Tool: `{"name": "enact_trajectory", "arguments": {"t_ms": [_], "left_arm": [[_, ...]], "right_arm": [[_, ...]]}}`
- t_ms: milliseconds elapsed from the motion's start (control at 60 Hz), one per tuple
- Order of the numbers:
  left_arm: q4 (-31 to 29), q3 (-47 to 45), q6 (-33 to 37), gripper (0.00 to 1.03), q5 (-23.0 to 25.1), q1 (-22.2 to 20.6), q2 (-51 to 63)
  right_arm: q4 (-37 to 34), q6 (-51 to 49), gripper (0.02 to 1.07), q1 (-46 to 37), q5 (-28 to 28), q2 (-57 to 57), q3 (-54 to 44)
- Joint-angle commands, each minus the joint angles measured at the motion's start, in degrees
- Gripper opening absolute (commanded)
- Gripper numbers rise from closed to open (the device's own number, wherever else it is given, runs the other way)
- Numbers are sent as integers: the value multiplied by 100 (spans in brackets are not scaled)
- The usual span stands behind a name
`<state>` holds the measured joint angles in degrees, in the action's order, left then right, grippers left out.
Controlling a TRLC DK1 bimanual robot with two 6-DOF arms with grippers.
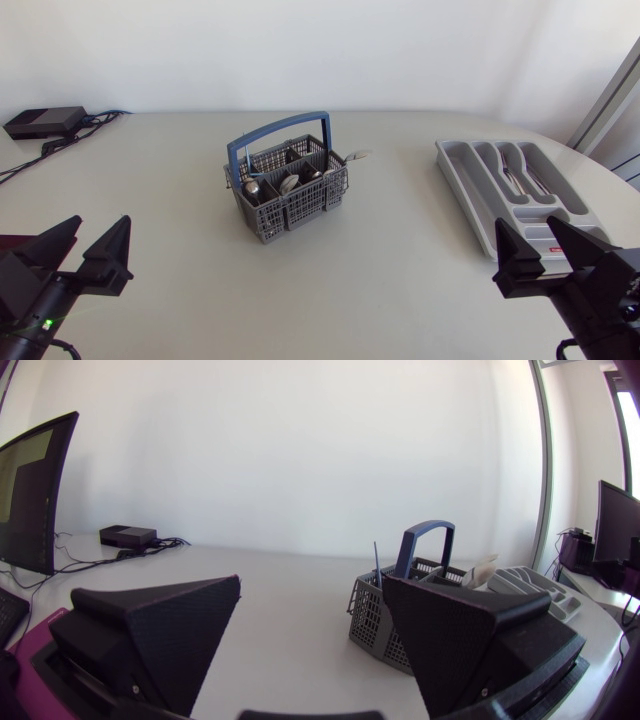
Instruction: Sort the cutlery from the basket into the organizer compartments.
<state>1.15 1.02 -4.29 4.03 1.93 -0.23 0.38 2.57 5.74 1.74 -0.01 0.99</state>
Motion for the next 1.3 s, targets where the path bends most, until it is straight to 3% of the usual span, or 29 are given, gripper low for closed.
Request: {"name": "enact_trajectory", "arguments": {"t_ms": [0, 183, 433, 583, 717, 783, 833, 883, 983, 1050, 1200, 1283], "left_arm": [[70, 197, -282, 99, -34, 158, -47], [43, 839, -247, 96, -43, 193, 489], [43, 1911, -379, 94, -52, -88, 2299], [-748, 3018, -247, 91, -623, -782, 3706], [-1609, 4029, -1, 92, -702, -1178, 4936], [-1934, 4460, 456, 92, -720, -1468, 5516], [-2110, 4724, 1212, 92, -711, -1652, 6017], [-2127, 4864, 1273, 92, -711, -1749, 6351], [-2215, 5216, 1273, 92, -553, -1863, 7028], [-2198, 5348, 1326, 92, -60, -1828, 7309], [-1732, 5488, 1361, 91, 467, -1679, 7801], [-1503, 5515, 1423, 84, 590, -1661, 7889]], "right_arm": [[-3, 24, 103, 68, 72, -25, -20], [-73, -81, 103, 41, 81, 326, 445], [138, -81, 103, 50, 81, 1530, 1113], [76, -81, 103, 112, 72, 3095, 1852], [-170, -63, 103, 129, 72, 3947, 2361], [-513, -134, 103, 235, 99, 4255, 2634], [-864, -301, 103, 375, 99, 4510, 2871], [-1163, -450, 103, 463, 99, 4712, 3056], [-1532, -846, 103, 578, -156, 5020, 3302], [-1761, -978, 103, 586, -455, 5160, 3416], [-2279, -1329, 103, 595, -657, 5635, 3706], [-2288, -1329, 103, 622, -684, 5696, 3715]]}}
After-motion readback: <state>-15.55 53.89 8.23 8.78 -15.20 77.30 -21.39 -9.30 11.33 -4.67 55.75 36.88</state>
